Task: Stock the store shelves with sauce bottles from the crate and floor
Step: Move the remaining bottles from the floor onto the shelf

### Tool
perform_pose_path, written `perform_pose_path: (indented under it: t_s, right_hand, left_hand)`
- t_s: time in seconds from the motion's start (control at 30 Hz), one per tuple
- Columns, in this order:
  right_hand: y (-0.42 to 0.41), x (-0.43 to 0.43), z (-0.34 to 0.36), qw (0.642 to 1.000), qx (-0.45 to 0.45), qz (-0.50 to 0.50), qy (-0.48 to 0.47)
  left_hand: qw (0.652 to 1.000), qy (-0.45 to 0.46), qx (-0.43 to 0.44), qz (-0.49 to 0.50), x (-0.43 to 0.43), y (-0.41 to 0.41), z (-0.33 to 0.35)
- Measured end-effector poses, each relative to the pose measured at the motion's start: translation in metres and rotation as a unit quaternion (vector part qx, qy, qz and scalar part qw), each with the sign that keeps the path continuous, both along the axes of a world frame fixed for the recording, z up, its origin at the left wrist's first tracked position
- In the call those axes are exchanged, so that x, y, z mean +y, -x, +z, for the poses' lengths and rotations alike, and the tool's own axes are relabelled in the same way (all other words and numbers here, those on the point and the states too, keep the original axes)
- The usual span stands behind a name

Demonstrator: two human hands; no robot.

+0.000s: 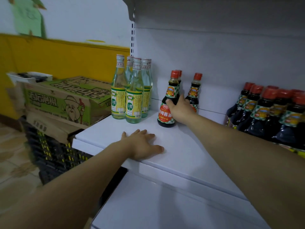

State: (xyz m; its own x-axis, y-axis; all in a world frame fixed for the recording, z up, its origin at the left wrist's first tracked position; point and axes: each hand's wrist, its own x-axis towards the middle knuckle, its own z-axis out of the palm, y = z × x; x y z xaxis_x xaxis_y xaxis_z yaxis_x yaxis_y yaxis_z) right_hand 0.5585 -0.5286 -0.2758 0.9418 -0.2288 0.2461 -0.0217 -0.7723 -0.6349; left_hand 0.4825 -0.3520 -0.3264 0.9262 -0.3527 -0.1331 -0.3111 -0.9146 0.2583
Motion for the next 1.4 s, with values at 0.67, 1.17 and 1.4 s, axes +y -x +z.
perform_pose_path:
  t_s: [0.67,1.17,1.4]
  right_hand:
    - [0.208,0.174,-0.012,0.911,0.04,0.341,0.228]
    - [0.257,0.339,-0.205,0.783,0.172,0.537,0.262]
    - [0.244,0.403,-0.344,0.733,0.279,0.557,0.273]
  left_hand:
    - [0.965,-0.01,0.014,0.26,0.172,0.243,0.007]
    - [0.856,0.035,0.187,0.48,0.277,0.354,-0.179]
    - [0.821,0.087,0.246,0.508,0.338,0.329,-0.293]
